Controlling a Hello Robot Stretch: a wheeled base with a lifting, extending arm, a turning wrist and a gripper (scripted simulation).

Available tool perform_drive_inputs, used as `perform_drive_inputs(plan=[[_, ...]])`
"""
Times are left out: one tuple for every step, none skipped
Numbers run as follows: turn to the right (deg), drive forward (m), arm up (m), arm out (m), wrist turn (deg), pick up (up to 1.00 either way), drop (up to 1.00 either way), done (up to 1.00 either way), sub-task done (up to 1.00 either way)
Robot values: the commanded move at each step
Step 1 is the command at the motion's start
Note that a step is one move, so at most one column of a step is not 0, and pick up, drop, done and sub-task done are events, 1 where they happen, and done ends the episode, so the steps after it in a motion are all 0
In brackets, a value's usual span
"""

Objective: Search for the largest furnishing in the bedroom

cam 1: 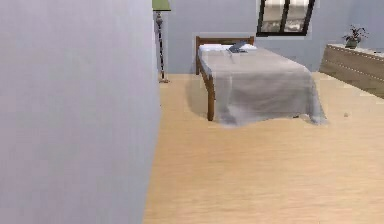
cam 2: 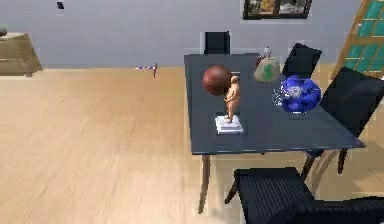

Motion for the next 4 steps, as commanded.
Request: perform_drive_inputs(plan=[[0.0, 1.00, 0.00, 0.00, 0.0, 0.00, 0.00, 0.00, 0.00], [0.0, 0.75, 0.00, 0.00, 0.0, 0.00, 0.00, 0.00, 0.00], [21.0, 0.00, 0.00, 0.00, 0.0, 0.00, 0.00, 0.00, 0.00], [0.0, 0.00, 0.00, 0.00, 0.0, 0.00, 0.00, 1.00, 0.00]])
